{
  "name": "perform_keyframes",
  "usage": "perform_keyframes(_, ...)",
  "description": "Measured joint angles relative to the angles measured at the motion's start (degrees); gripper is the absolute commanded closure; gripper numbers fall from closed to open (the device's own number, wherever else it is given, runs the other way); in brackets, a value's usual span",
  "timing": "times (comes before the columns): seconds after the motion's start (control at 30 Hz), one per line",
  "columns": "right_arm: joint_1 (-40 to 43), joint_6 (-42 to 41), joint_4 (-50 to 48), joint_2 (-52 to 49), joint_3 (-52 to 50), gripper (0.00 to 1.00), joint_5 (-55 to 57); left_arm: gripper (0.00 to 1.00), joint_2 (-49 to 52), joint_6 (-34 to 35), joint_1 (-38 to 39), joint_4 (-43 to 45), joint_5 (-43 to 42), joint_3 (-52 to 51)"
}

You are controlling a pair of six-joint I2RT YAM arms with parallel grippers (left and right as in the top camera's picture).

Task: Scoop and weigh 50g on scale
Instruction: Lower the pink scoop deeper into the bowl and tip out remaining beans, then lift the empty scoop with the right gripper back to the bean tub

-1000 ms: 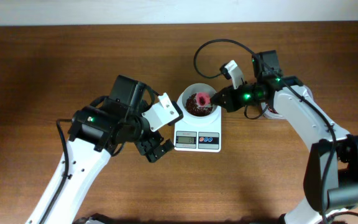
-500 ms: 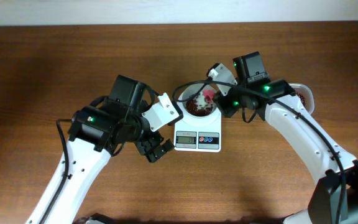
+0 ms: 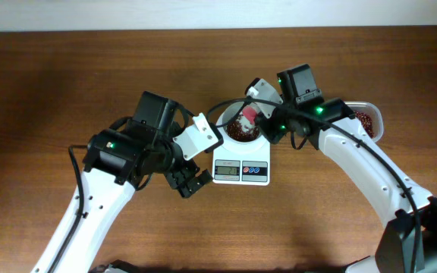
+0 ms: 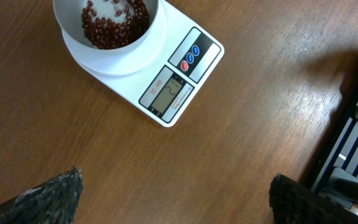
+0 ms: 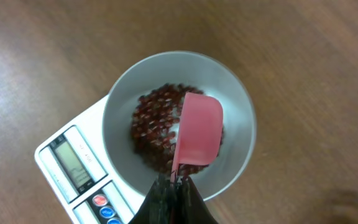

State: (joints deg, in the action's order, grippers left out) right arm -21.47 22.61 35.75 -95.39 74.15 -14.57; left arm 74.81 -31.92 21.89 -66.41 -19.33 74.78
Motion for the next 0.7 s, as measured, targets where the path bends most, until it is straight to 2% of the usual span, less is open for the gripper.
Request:
perform_keyframes(0.23,0.0,-8.11,-0.44,0.0,0.0,0.96,1.68,0.01,0.0,0.0,0.0,0.0,0.0,0.0)
perform_keyframes(0.4,0.0,-10.86,-0.37,1.44,0.0,0.96,0.59,0.01,0.0,0.0,0.0,0.0,0.0,0.0)
perform_keyframes(0.53,0.0,-10.19,0.37,7.93,0.0,0.96,0.2,0.01,0.0,0.0,0.0,0.02,0.0,0.0)
perform_keyframes(0.7,0.0,-9.75,2.64,18.08,0.04,0.96,5.81,0.01,0.0,0.0,0.0,0.02,0.0,0.0)
